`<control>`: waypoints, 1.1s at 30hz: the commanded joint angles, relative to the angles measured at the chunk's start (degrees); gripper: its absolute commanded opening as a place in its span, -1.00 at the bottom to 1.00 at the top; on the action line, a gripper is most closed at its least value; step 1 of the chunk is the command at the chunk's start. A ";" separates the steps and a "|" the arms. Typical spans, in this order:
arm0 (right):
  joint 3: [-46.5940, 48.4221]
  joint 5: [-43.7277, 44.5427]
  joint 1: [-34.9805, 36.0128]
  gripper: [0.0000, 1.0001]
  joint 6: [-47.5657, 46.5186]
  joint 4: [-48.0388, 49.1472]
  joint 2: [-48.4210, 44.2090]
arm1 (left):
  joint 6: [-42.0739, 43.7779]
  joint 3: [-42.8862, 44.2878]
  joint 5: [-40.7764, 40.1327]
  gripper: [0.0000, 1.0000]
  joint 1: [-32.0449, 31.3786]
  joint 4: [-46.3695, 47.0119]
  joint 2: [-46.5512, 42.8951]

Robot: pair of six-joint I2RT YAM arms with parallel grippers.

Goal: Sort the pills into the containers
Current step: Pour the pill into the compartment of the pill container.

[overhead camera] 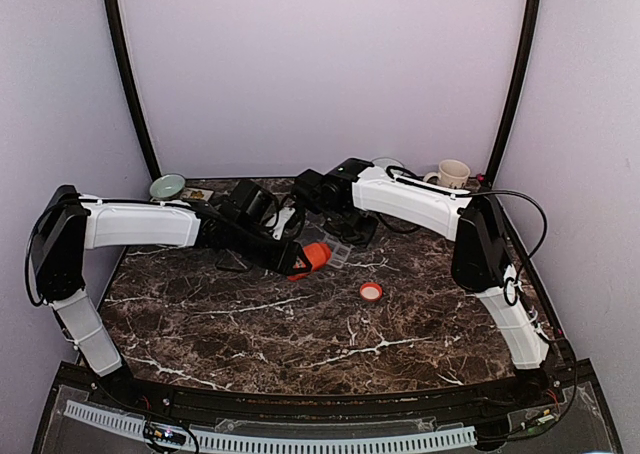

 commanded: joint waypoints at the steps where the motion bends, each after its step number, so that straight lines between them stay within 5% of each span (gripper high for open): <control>1: 2.02 2.73 0.99 -1.00 -0.47 -0.71 -2.54 | 0.81 1.33 -0.95 -1.00 -0.37 -2.83 -0.29; 33: 2.15 3.68 1.83 -1.00 -1.96 0.89 -2.96 | 0.55 4.22 -2.37 -1.00 -0.35 -8.37 0.37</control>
